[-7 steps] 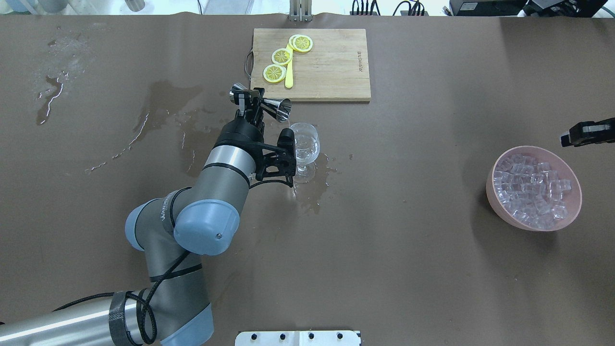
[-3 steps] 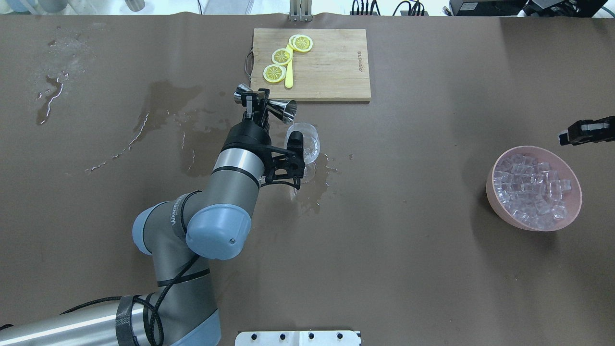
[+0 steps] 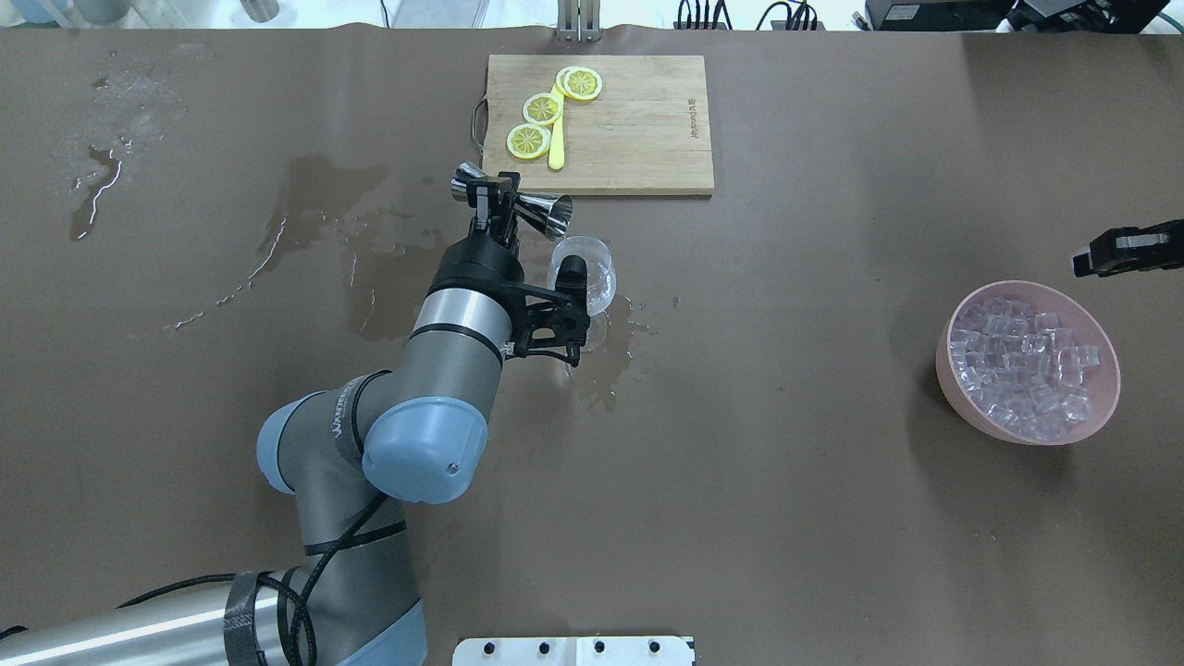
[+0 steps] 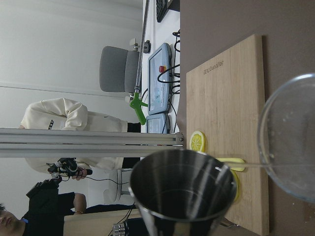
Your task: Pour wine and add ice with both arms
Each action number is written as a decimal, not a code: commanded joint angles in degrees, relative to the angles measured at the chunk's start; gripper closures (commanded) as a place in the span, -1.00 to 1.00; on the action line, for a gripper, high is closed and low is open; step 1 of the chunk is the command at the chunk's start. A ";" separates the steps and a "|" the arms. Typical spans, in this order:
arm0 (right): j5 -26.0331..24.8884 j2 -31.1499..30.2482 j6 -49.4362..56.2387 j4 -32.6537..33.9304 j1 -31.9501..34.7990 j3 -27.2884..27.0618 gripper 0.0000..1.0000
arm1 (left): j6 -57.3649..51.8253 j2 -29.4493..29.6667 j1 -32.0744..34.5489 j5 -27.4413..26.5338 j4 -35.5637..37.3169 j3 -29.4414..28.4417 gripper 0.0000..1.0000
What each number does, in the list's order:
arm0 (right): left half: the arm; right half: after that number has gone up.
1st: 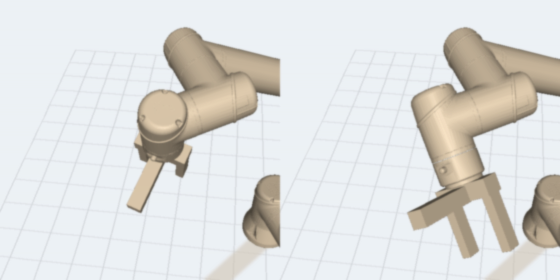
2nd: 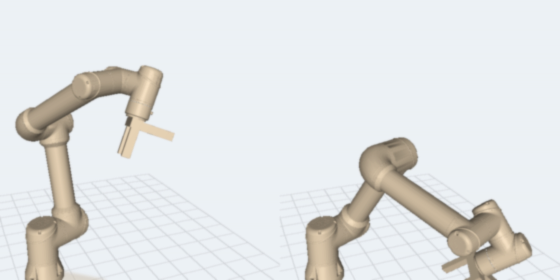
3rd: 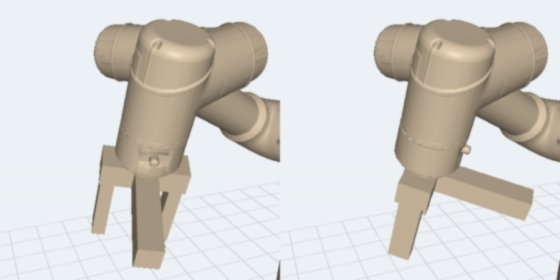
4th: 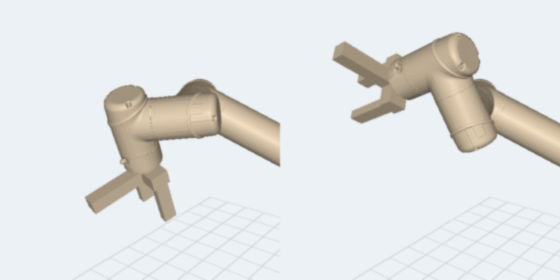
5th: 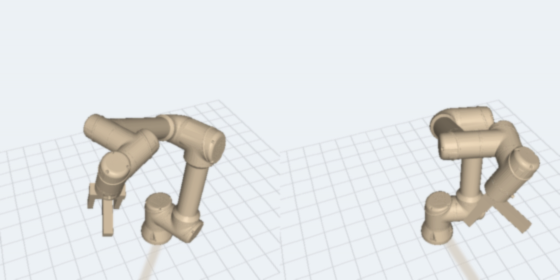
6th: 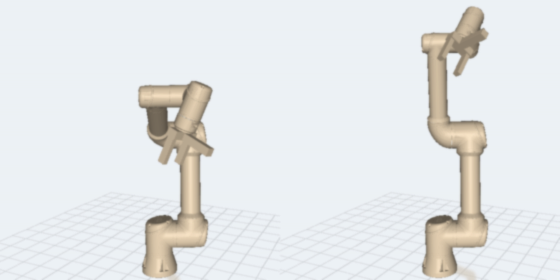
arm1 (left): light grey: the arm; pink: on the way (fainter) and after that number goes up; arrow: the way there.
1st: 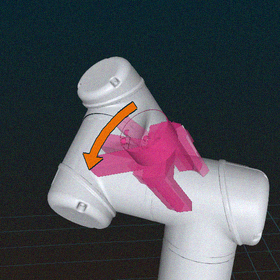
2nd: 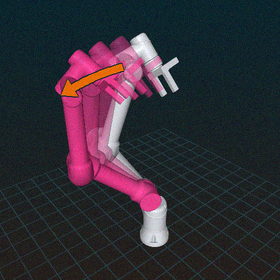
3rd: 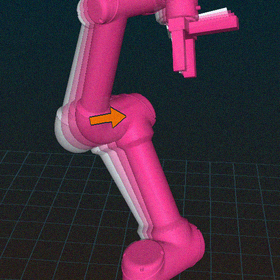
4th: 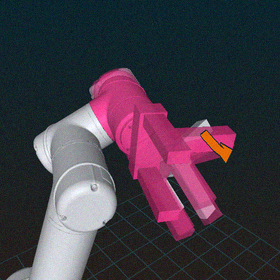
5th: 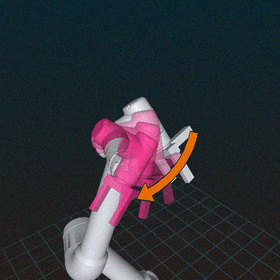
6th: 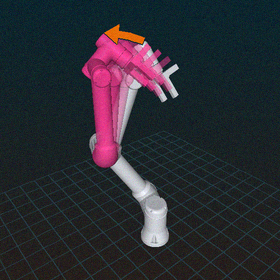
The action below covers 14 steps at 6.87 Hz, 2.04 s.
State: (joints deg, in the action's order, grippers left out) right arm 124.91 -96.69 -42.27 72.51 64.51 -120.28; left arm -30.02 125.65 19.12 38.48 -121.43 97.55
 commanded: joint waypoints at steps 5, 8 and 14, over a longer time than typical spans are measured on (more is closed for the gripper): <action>0.25 1.24 -0.10 -0.09 0.00 -1.54 0.61 | -4.52 1.60 -1.80 -5.16 4.33 0.09 1.00; 0.95 1.68 -0.18 -0.09 0.00 -2.68 0.61 | -4.96 2.05 -1.89 -5.61 4.97 0.01 1.00; 1.21 4.57 -0.10 -0.09 -0.35 -2.68 0.64 | 4.71 -2.75 -0.67 1.64 -10.74 2.56 1.00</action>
State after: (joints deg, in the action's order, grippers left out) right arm 126.12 -93.20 -42.37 72.35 64.28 -122.97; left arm -31.70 125.67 17.67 36.28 -128.74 100.02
